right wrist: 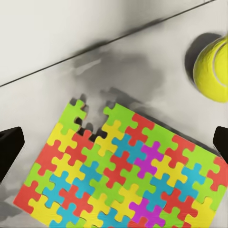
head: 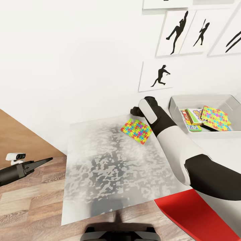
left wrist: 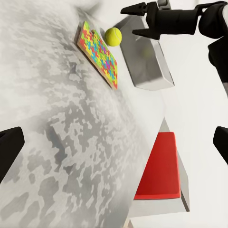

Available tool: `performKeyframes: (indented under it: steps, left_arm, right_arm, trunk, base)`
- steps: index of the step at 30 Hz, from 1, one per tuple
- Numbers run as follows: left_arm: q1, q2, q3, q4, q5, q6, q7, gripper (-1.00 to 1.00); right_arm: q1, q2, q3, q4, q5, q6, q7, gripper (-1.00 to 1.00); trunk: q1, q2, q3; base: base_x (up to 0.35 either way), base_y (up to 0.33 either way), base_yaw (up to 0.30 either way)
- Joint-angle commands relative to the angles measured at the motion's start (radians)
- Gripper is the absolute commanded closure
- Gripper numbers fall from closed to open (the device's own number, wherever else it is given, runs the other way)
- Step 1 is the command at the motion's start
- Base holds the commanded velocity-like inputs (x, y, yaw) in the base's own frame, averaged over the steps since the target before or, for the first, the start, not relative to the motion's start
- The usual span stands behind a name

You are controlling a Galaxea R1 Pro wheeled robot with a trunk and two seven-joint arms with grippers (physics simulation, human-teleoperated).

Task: Put all the toys in the child's room - the three board games (two on the bed and one on the table), the two jigsaw puzzles on the table, and the tennis ball on the table - inside the toy box on the table in the child's room.

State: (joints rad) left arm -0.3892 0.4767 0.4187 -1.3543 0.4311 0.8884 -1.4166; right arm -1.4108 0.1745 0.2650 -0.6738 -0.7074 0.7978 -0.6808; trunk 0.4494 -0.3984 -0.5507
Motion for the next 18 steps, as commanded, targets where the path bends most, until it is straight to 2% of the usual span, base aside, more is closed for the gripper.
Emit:
performKeyframes:
  steps: [1,10,18]
  left_arm:
    - [0.0,0.0,0.0,0.0,0.001,0.01,-0.002,-1.0]
    - [0.0,-0.001,0.0,0.0,0.001,0.01,-0.001,-1.0]
    - [0.0,0.0,0.0,0.0,0.001,0.01,-0.001,-1.0]
  right_arm:
    - [-0.005,0.0,0.002,0.0,-0.009,0.001,-0.01,-1.0]
    - [-0.012,0.0,0.002,0.002,-0.009,0.001,-0.01,-1.0]
    - [-0.013,0.0,0.003,0.003,-0.009,0.001,-0.01,-1.0]
  trunk:
    - [0.001,-0.002,-0.001]
    - [0.001,-0.002,-0.006]
    - [0.001,-0.002,-0.017]
  base:
    - [0.0,0.0,0.0]
    - [0.0,0.0,0.007]
    - [0.0,0.0,0.091]
